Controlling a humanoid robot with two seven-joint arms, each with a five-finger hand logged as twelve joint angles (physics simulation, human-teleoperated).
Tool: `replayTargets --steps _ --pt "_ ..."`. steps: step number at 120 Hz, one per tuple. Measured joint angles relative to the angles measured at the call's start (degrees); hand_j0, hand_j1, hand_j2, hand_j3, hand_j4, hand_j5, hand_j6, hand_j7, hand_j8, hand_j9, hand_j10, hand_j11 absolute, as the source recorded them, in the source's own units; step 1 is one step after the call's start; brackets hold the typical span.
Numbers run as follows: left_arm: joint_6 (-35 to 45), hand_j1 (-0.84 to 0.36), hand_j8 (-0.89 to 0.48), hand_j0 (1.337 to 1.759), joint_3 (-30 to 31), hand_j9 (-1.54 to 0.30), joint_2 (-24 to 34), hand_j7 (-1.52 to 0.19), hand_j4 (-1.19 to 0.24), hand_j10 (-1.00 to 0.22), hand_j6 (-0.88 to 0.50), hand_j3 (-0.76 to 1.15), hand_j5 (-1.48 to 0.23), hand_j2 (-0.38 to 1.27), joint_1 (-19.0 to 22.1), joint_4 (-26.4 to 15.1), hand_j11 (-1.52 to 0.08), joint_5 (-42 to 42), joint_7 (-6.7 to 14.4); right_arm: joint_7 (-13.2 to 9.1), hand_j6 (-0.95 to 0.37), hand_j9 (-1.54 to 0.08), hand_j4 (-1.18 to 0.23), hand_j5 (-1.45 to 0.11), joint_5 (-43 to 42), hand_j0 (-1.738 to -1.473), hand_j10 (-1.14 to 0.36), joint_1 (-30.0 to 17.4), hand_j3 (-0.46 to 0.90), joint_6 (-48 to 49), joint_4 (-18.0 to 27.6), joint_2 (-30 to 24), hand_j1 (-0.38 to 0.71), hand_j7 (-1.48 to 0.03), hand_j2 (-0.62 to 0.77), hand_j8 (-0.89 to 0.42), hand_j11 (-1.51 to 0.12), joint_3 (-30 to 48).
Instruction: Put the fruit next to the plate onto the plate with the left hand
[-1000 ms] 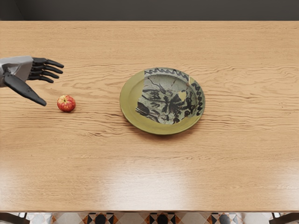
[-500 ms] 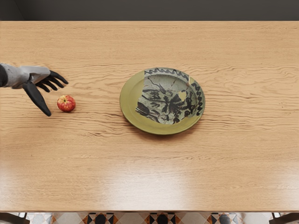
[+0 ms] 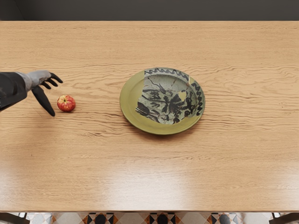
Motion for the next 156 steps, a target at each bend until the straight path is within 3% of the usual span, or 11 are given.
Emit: replayTargets --steps 50,74,118,150,153,156 --pt "14.55 0.06 -0.25 1.658 9.52 -0.32 -10.11 -0.32 -0.25 -0.25 -0.25 0.0 -0.32 0.05 -0.71 3.44 -0.32 2.8 0.17 0.0 -0.04 -0.05 -0.04 -0.05 0.0 -1.658 -0.04 -0.01 0.0 0.0 0.01 0.0 -0.3 -0.05 -0.01 -0.04 -0.05 0.0" --pt "15.77 0.05 -0.25 1.658 13.12 -0.32 -16.04 -0.32 -0.25 -0.25 -0.25 0.0 -0.32 0.05 -0.47 7.39 -0.32 2.8 0.17 0.0 -0.04 -0.05 -0.04 -0.05 0.0 -1.658 -0.04 -0.01 0.0 0.0 0.02 0.0 -0.3 -0.05 -0.01 -0.04 -0.05 0.0" --pt "15.92 0.04 -0.26 1.658 16.36 -0.34 -19.91 -0.34 -0.26 -0.26 -0.26 0.0 -0.34 0.05 -0.27 12.67 -0.34 2.33 0.17 -0.01 -0.04 -0.05 -0.04 -0.05 0.0 -1.658 -0.04 0.0 0.0 0.0 0.03 0.0 -0.3 -0.05 -0.01 -0.04 -0.05 0.0" --pt "15.94 -0.03 -0.32 1.658 16.66 -0.41 -21.28 -0.41 -0.32 -0.32 -0.32 -0.01 -0.41 0.06 0.55 14.12 -0.41 2.21 0.17 0.0 -0.04 -0.05 -0.04 -0.05 0.0 -1.658 -0.04 -0.01 0.0 0.0 0.02 0.0 -0.3 -0.05 -0.01 -0.04 -0.05 -0.07" --pt "15.97 -0.05 -0.33 1.663 16.69 -0.42 -21.53 -0.42 -0.33 -0.33 -0.33 0.19 -0.42 -0.02 0.73 14.31 -0.42 2.26 0.18 0.0 -0.04 -0.05 -0.04 -0.05 0.0 -1.658 -0.04 -0.01 0.0 0.0 0.03 0.0 -0.3 -0.05 -0.01 -0.04 -0.05 -0.07" --pt "15.97 -0.05 -0.34 1.662 16.71 -0.43 -21.67 -0.43 -0.34 -0.34 -0.34 0.27 -0.43 -0.03 0.78 14.51 -0.43 2.26 0.19 0.0 -0.04 -0.05 -0.04 -0.05 0.0 -1.658 -0.04 -0.01 0.0 0.0 0.03 0.0 -0.3 -0.05 -0.01 -0.04 -0.05 -0.08"
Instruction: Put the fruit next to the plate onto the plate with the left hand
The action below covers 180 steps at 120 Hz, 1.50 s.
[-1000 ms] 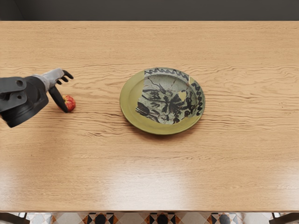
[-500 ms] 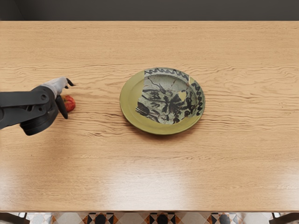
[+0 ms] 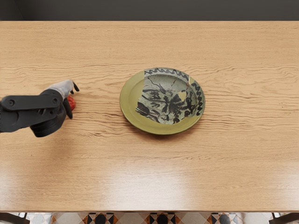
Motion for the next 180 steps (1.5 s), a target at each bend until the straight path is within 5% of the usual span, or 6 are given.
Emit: replayTargets --steps 23,54,66,94,142,180 --pt "0.02 -0.12 -0.41 1.641 0.02 -0.53 -0.12 -0.52 -0.41 -0.41 -0.41 0.43 -0.52 0.07 0.18 0.61 -0.53 0.03 -0.04 -0.01 -0.04 -0.05 -0.04 -0.05 0.0 -1.658 -0.04 0.0 0.0 0.0 -0.01 0.0 -0.3 -0.05 -0.01 -0.04 -0.05 0.01" --pt "-0.08 -0.22 -0.49 1.653 -0.05 -0.63 -0.13 -0.63 -0.49 -0.49 -0.49 0.15 -0.63 0.11 -0.09 0.17 -0.63 0.03 -0.02 0.0 -0.04 -0.05 -0.04 -0.05 0.0 -1.658 -0.04 0.0 0.0 0.0 0.0 0.0 -0.3 -0.05 -0.01 -0.04 -0.05 0.02" --pt "-0.12 -0.27 -0.49 1.645 -0.06 -0.66 -0.13 -0.66 -0.51 -0.51 -0.51 0.45 -0.66 0.03 0.26 0.16 -0.66 0.04 -0.04 0.0 -0.04 -0.05 -0.04 -0.05 0.0 -1.658 -0.04 0.0 0.0 0.0 -0.02 0.0 -0.3 -0.05 -0.01 -0.04 -0.05 0.02" --pt "-0.22 -0.28 -0.44 1.641 -0.04 -0.75 0.17 -0.75 -0.56 -0.57 -0.48 0.33 -0.75 0.06 -0.28 -0.24 -0.74 -0.67 0.0 0.0 -0.04 -0.05 -0.04 -0.05 0.0 -1.658 -0.04 0.0 0.0 0.0 0.0 0.0 -0.3 -0.05 -0.01 -0.04 -0.05 0.03" --pt "-0.41 -0.27 -0.44 1.653 2.08 -0.79 3.34 -0.79 -0.59 -0.57 -0.5 0.05 -0.8 0.13 -13.94 -9.12 -0.79 -7.16 0.0 -0.06 -0.04 -0.05 -0.04 -0.05 0.0 -1.658 -0.04 0.28 0.0 0.0 0.0 0.0 -0.3 -0.05 -0.01 -0.04 -0.05 0.05" --pt "-0.69 -0.29 -0.44 1.656 3.78 -0.8 -6.26 -0.81 -0.59 -0.55 -0.52 0.01 -0.81 0.23 -23.37 -10.99 -0.79 -15.47 -0.03 -0.07 -0.04 -0.05 -0.04 -0.05 0.0 -1.658 -0.04 0.35 0.0 0.0 0.13 0.0 -0.3 -0.05 -0.01 -0.04 -0.05 0.05"
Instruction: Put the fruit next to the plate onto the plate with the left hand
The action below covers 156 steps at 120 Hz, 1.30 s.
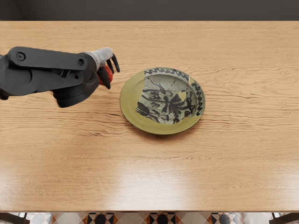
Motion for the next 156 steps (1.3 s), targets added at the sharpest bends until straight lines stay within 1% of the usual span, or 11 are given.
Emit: replayTargets --steps 8,15,22,23,41,74,103,119,134,149,156 --pt "0.06 -0.29 -0.44 1.656 0.38 -0.8 -3.41 -0.81 -0.59 -0.54 -0.53 0.01 -0.81 0.2 -1.76 0.1 -0.79 -1.98 0.03 0.0 -0.04 -0.05 -0.04 -0.05 0.0 -1.658 -0.04 0.02 0.0 0.0 0.02 0.0 -0.3 -0.05 -0.01 -0.04 -0.05 0.0" --pt "0.13 -0.31 -0.42 1.657 0.58 -0.81 -6.84 -0.82 -0.59 -0.52 -0.53 0.01 -0.82 0.33 -3.4 0.44 -0.79 -3.8 -0.01 -0.01 -0.04 -0.05 -0.04 -0.05 0.0 -1.658 -0.04 0.01 0.0 0.0 0.03 0.0 -0.3 -0.05 -0.01 -0.04 -0.05 0.01" --pt "0.18 -0.28 -0.43 1.657 0.71 -0.82 -10.34 -0.83 -0.59 -0.51 -0.54 0.0 -0.83 0.29 -4.85 1.12 -0.8 -5.54 -0.01 0.0 -0.04 -0.05 -0.04 -0.05 0.0 -1.658 -0.04 0.01 0.0 0.0 0.04 0.0 -0.3 -0.05 -0.01 -0.04 -0.05 0.01" --pt "0.2 -0.3 -0.43 1.658 0.73 -0.82 -10.84 -0.83 -0.59 -0.52 -0.54 0.0 -0.83 0.34 -5.04 1.24 -0.8 -5.78 -0.03 0.0 -0.04 -0.05 -0.04 -0.05 0.0 -1.658 -0.04 0.01 0.0 0.0 0.04 0.0 -0.3 -0.05 -0.01 -0.04 -0.05 0.01" --pt "0.12 -0.3 -0.48 1.658 1.02 -0.84 -17.69 -0.84 -0.61 -0.55 -0.59 0.0 -0.84 0.39 -5.27 5.21 -0.83 -8.8 -0.04 0.01 -0.04 -0.05 -0.04 -0.05 0.0 -1.658 -0.04 0.0 0.0 0.0 0.05 0.0 -0.3 -0.05 -0.01 -0.04 -0.05 -0.03" --pt "0.55 -0.1 -0.36 1.658 0.73 -0.52 -18.22 -0.52 -0.39 -0.37 -0.38 0.0 -0.52 0.15 -5.01 8.78 -0.52 -10.88 0.01 0.07 -0.04 -0.05 -0.04 -0.05 0.0 -1.658 -0.04 0.0 0.0 0.0 0.05 0.0 -0.3 -0.05 -0.01 -0.04 -0.05 -0.06" --pt "0.55 0.0 -0.29 1.658 0.59 -0.39 -17.69 -0.39 -0.3 -0.29 -0.3 0.0 -0.39 0.08 -4.55 9.08 -0.39 -10.9 0.01 0.07 -0.04 -0.05 -0.04 -0.05 0.0 -1.658 -0.04 0.0 0.0 0.0 0.05 0.0 -0.3 -0.05 -0.01 -0.04 -0.05 -0.07" --pt "-0.86 0.02 -0.27 1.658 -0.77 -0.36 -11.74 -0.36 -0.28 -0.27 -0.28 0.0 -0.36 0.07 -3.26 8.85 -0.36 -10.78 0.01 0.05 -0.04 -0.05 -0.04 -0.05 0.0 -1.658 -0.04 0.0 0.0 0.0 0.05 0.0 -0.3 -0.05 -0.01 -0.04 -0.05 -0.07" --pt "-8.44 0.03 -0.27 1.658 -9.86 -0.35 1.16 -0.35 -0.27 -0.27 -0.27 0.0 -0.35 0.06 5.3 7.76 -0.35 -9.56 0.01 0.02 -0.04 -0.05 -0.04 -0.05 0.0 -1.658 -0.04 0.06 0.0 0.0 0.07 0.0 -0.3 -0.05 -0.01 -0.04 -0.05 -0.07" --pt "-19.89 0.02 -0.27 1.658 -24.09 -0.35 12.29 -0.35 -0.27 -0.27 -0.27 0.0 -0.35 0.06 16.58 6.85 -0.35 -7.64 0.01 0.0 -0.04 -0.05 -0.04 -0.05 0.01 -1.658 -0.04 0.08 0.0 0.0 0.12 0.0 -0.3 -0.05 -0.01 -0.04 -0.05 -0.07" --pt "-25.12 0.02 -0.28 1.658 -30.29 -0.36 16.29 -0.36 -0.28 -0.28 -0.28 0.0 -0.36 0.06 19.63 6.58 -0.36 -7.12 0.01 0.0 -0.04 -0.05 -0.04 -0.05 0.04 -1.658 -0.04 0.08 0.0 0.0 0.13 0.0 -0.3 -0.05 -0.01 -0.04 -0.05 -0.06"
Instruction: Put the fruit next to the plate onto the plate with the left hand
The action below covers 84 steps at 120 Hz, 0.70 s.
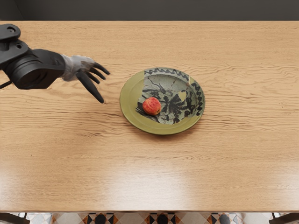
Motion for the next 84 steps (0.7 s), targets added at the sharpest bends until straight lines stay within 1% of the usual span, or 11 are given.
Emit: replayTargets --steps 9,15,21,34,47,53,63,72,84 --pt "-6.97 0.02 -0.28 1.658 -8.35 -0.36 4.78 -0.36 -0.28 -0.28 -0.28 0.0 -0.36 0.06 6.48 -0.19 -0.36 0.32 0.0 0.0 -0.04 -0.05 -0.04 -0.05 0.02 -1.658 -0.04 0.0 0.0 0.0 0.01 0.0 -0.3 -0.05 -0.01 -0.04 -0.05 0.02" --pt "-12.14 0.01 -0.28 1.658 -14.97 -0.37 6.82 -0.37 -0.28 -0.28 -0.28 0.0 -0.37 0.06 11.93 -0.21 -0.37 0.4 0.0 0.0 -0.04 -0.05 -0.04 -0.05 0.03 -1.658 -0.04 0.0 0.0 0.0 0.01 0.0 -0.3 -0.05 -0.01 -0.04 -0.05 0.03" --pt "-17.52 0.01 -0.29 1.658 -21.85 -0.37 7.56 -0.37 -0.29 -0.29 -0.29 0.0 -0.37 0.06 17.03 -0.07 -0.37 0.37 0.0 0.0 -0.04 -0.05 -0.04 -0.05 0.04 -1.658 -0.04 0.0 0.0 0.0 0.01 0.0 -0.3 -0.05 -0.01 -0.04 -0.05 0.05" --pt "-26.87 0.0 -0.29 1.658 -34.11 -0.37 9.28 -0.38 -0.29 -0.29 -0.29 0.0 -0.38 0.06 23.86 0.43 -0.37 0.28 0.0 -0.01 -0.04 -0.05 -0.04 -0.05 0.04 -1.658 -0.04 0.0 0.0 0.0 0.01 0.0 -0.3 -0.05 -0.01 -0.04 -0.05 0.07" --pt "-31.02 0.0 -0.29 1.658 -44.86 -0.38 9.34 -0.38 -0.29 -0.29 -0.29 0.0 -0.38 0.06 31.33 3.21 -0.38 -0.05 0.0 -0.01 -0.04 -0.05 -0.04 -0.05 0.05 -1.658 -0.04 0.06 0.0 0.0 0.05 0.0 -0.3 -0.05 -0.01 -0.04 -0.05 0.08" --pt "-31.88 0.0 -0.29 1.658 -48.85 -0.38 9.33 -0.38 -0.29 -0.29 -0.29 0.0 -0.38 0.06 33.21 5.16 -0.38 -0.84 0.0 -0.02 -0.04 -0.05 -0.04 -0.05 0.05 -1.658 -0.04 0.07 0.0 0.0 0.07 0.0 -0.3 -0.05 -0.01 -0.04 -0.05 0.08" --pt "-32.65 0.0 -0.29 1.658 -53.16 -0.38 9.28 -0.38 -0.29 -0.29 -0.29 0.0 -0.38 0.06 34.53 8.4 -0.38 -2.17 0.0 -0.01 -0.04 -0.05 -0.04 -0.05 0.05 -1.658 -0.04 0.08 0.0 0.0 0.09 0.0 -0.3 -0.05 -0.01 -0.04 -0.05 0.08" --pt "-32.98 0.0 -0.29 1.658 -55.22 -0.38 9.28 -0.38 -0.29 -0.29 -0.29 0.0 -0.38 0.06 35.09 10.6 -0.38 -3.56 0.0 -0.01 -0.04 -0.05 -0.04 -0.05 0.05 -1.658 -0.04 0.09 0.0 0.0 0.09 0.0 -0.3 -0.05 -0.01 -0.04 -0.05 0.08" --pt "-33.17 0.0 -0.29 1.658 -56.45 -0.38 9.1 -0.38 -0.29 -0.29 -0.29 0.0 -0.38 0.06 35.13 11.91 -0.38 -4.41 0.0 -0.01 -0.04 -0.05 -0.04 -0.05 0.05 -1.658 -0.04 0.19 0.0 0.0 0.1 0.0 -0.3 -0.05 -0.01 -0.04 -0.05 0.08"
